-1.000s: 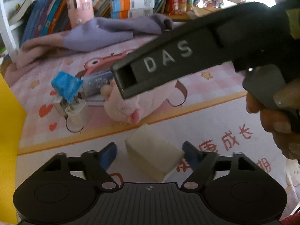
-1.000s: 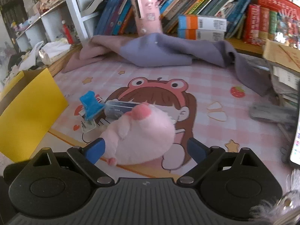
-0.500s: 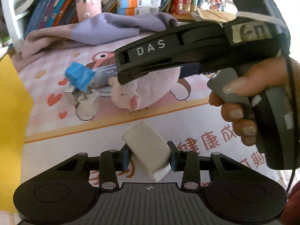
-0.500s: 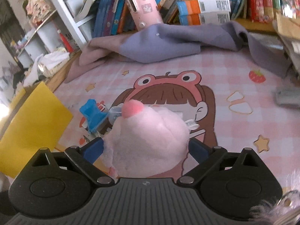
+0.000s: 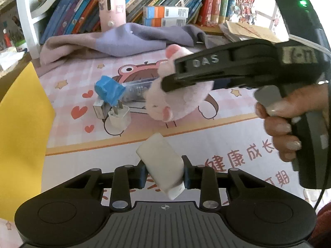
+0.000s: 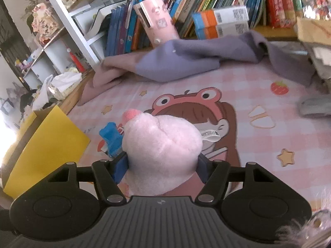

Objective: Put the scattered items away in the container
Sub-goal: 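Close the right tool on the pink plush pig, then carry the block with the left tool while the right tool carries the pig toward the box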

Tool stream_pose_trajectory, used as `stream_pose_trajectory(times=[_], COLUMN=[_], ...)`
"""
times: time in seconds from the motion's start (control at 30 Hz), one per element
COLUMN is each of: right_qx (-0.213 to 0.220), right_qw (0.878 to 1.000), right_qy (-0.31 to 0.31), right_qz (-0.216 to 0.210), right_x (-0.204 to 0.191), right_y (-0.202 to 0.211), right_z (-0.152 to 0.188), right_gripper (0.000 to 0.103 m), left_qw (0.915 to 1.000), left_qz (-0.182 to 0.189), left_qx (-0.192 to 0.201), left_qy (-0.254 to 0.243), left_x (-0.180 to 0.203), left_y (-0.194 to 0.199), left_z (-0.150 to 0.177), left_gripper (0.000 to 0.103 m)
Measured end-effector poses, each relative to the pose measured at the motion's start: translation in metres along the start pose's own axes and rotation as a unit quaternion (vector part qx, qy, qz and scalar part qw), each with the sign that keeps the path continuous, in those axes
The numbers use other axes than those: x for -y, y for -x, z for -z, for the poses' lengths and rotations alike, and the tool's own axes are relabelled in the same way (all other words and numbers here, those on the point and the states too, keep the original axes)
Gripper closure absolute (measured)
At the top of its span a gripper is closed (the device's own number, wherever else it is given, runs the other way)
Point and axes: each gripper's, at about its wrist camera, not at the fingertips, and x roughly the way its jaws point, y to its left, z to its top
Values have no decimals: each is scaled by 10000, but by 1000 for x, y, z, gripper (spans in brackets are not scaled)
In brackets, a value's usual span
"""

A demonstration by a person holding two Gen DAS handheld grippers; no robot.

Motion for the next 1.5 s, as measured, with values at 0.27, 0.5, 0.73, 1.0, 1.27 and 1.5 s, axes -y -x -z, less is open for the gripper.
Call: stream_pose_trajectory(times=[0.27,0.5,0.73,1.0,1.27,1.5], right_qx=[214,155,205,319,515,563], right_qw=[9997,9992,9979,9948,9920,9905], right_qy=[132,288,492,719,650,645], right_qz=[81,227,369,651,953,1080], right_x=[-1,-6,-22,-55,-89,-125], right_y=[38,64,106,143,154,156], right_z=[6,19,31,52,63,80], right_gripper=[40,40,40,39,39,39], left_qw=[9998,9988,9958,9924,9877,9846], left_qz=[2,97,336,735,935,1107], left_qx=[199,461,816,980,1240,1299], left_qy=[98,108,254,86,-161,-371], left_x=[-2,-6,-9,-10,-30,-48], left_y=[20,46,80,109,131,146], left_z=[1,-1,0,11,23,47], left_gripper=[73,74,74,74,75,75])
